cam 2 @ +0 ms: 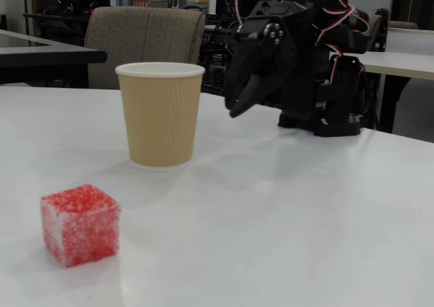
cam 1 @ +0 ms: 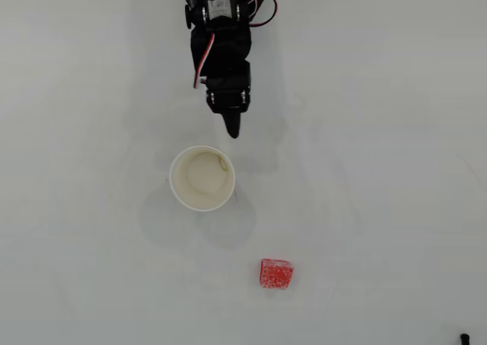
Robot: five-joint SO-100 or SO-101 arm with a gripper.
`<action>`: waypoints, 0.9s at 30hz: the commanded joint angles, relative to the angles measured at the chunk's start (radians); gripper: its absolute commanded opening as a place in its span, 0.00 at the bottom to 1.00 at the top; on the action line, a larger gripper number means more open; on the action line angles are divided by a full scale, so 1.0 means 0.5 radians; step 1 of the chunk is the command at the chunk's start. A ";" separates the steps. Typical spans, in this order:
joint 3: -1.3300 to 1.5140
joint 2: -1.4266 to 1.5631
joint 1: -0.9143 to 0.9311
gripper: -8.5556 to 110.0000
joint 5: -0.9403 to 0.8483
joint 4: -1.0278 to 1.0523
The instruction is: Grasp a red cube and put it in the cup.
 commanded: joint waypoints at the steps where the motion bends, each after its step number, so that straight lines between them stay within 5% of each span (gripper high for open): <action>1: 0.147 0.018 -0.123 0.07 0.009 -0.049; 27: -0.080 -0.249 -0.543 0.07 -0.074 -0.193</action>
